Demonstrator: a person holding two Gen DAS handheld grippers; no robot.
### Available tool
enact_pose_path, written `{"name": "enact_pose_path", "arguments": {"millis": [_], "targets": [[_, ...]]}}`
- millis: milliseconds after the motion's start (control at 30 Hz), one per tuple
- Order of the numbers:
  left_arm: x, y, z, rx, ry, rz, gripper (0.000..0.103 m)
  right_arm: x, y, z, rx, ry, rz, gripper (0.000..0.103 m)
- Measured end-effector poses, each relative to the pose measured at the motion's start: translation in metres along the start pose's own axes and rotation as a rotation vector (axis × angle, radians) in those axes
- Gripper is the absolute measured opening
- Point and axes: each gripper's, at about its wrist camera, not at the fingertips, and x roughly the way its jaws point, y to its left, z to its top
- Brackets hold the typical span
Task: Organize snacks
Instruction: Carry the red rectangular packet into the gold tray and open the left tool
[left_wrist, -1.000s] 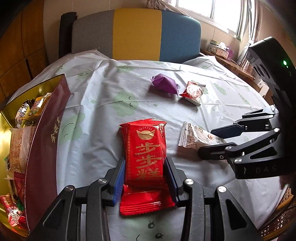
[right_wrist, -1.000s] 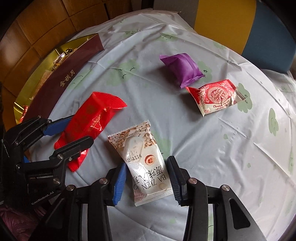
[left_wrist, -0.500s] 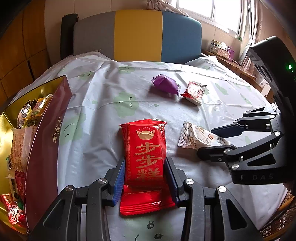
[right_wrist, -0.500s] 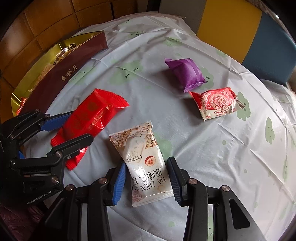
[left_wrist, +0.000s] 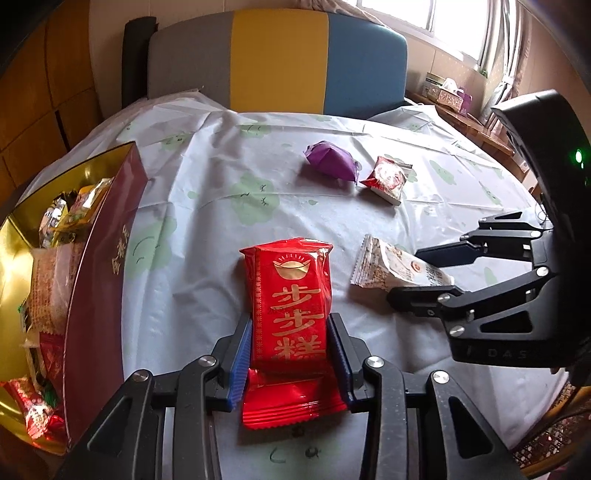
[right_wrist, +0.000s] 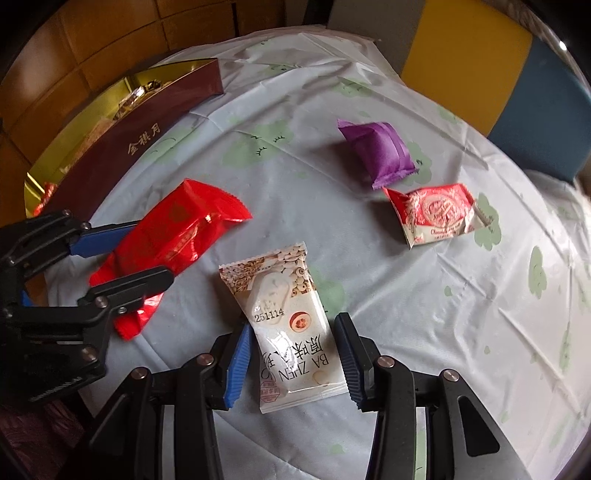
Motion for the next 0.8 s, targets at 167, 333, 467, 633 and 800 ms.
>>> {"name": "enact_pose_path", "arguments": {"millis": [167,333,467,633,800], "targets": [[-0.014,0.003,-0.004,-0.008,0.002,-0.019,0.039,0.0,0.001,0.0,-0.017,-0.002,-0.009,0.044],[-0.037,0.006,-0.003,-0.006,-0.029,-0.042,0.039,0.0,0.0,0.001,-0.015,-0.001,-0.011,0.044],[-0.059,0.021,0.002,-0.044,-0.063,-0.057,0.039,0.0,0.002,0.001,-0.029,-0.007,-0.024,0.043],[-0.089,0.068,0.01,-0.167,-0.102,-0.07,0.039,0.0,0.005,-0.001,-0.034,-0.012,-0.036,0.043],[-0.106,0.135,0.008,-0.352,-0.109,0.001,0.039,-0.001,0.005,0.0,-0.028,-0.009,-0.034,0.044]]}}
